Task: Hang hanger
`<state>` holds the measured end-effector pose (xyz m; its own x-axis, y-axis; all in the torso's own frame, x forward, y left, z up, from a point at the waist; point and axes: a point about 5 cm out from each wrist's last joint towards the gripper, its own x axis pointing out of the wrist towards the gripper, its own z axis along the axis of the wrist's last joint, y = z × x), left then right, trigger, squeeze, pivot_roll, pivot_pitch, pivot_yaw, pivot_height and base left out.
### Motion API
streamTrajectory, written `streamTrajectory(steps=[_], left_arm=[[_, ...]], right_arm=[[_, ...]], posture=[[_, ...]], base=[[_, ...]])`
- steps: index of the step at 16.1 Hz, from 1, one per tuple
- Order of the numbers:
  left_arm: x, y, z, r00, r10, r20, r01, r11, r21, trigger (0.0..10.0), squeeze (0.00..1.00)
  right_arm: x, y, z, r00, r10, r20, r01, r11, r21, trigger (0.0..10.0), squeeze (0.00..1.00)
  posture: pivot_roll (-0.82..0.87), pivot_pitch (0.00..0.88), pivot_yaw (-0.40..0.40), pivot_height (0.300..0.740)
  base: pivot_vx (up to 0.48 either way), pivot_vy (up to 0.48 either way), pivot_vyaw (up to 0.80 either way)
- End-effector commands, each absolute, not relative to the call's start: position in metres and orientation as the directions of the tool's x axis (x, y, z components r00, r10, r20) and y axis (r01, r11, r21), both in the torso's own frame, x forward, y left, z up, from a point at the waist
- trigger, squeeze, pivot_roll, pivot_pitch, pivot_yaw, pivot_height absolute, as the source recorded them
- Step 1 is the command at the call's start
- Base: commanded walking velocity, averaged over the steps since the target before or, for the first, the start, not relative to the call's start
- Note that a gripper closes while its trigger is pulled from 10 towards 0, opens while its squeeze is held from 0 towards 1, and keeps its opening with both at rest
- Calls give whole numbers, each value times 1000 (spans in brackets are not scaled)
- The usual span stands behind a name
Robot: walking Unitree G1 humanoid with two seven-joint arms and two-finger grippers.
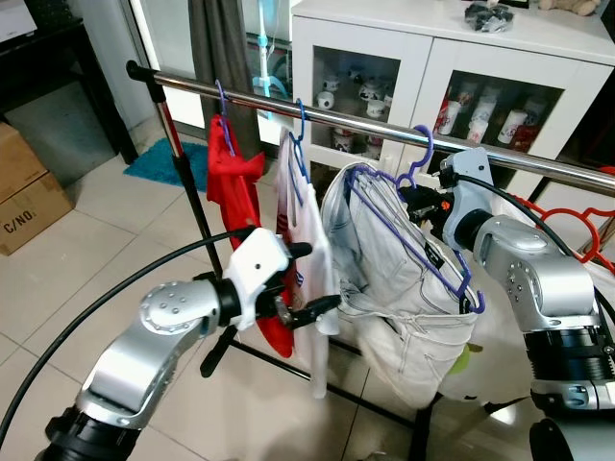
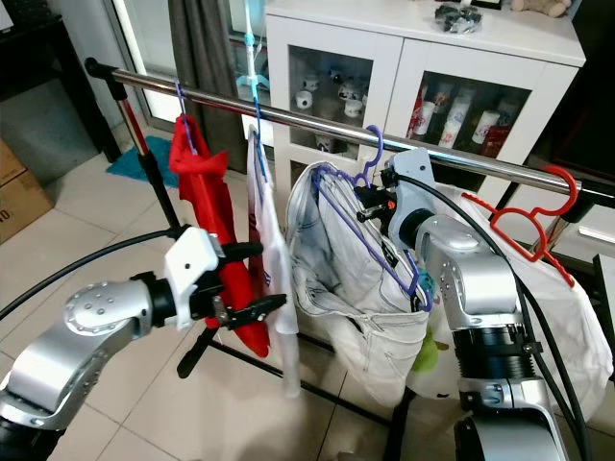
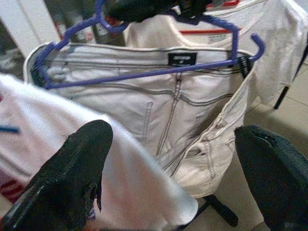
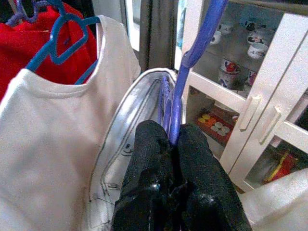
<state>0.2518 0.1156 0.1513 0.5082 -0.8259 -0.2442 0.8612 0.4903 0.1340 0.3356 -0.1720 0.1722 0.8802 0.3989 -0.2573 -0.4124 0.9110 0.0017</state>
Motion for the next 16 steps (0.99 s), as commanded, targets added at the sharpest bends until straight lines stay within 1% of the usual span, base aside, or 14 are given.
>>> streamTrajectory(steps=[1,2,3,4,6,7,11,16], left_arm=[[252,118,154,523,-816,-247,852,504,141,10000,0],[253,119,154,527,-813,-249,850,508,141,10000,0],[254,119,154,528,-811,-251,849,509,141,10000,0],[254,120,155,532,-809,-249,846,515,137,10000,0],[254,121,152,532,-810,-246,846,516,132,10000,0],[253,121,150,530,-812,-247,848,514,130,10000,0],[254,122,143,530,-810,-250,848,515,127,10000,0],[258,128,137,540,-800,-260,841,521,145,10000,0]], right_arm=[[332,-161,173,860,440,-258,-458,889,-10,5490,0],[332,-161,173,862,431,-268,-454,890,-31,10000,0],[332,-161,173,862,430,-268,-453,891,-27,10000,0],[333,-161,175,866,429,-256,-443,897,4,10000,1000],[337,-163,177,886,388,-256,-404,915,-12,10000,1000],[339,-164,177,891,370,-262,-390,921,-25,10000,0],[342,-163,176,901,335,-275,-349,937,-5,10000,0],[350,-164,179,933,239,-270,-249,968,-3,10000,0]], posture=[[-137,0,25,740],[-135,0,23,740],[-135,0,22,740],[-133,0,19,740],[-133,0,17,740],[-134,0,15,740],[-137,0,14,740],[-133,0,12,740]], base=[[0,0,0],[0,0,0],[0,0,0],[0,0,0],[0,0,0],[0,0,0],[0,0,0],[0,0,0]])
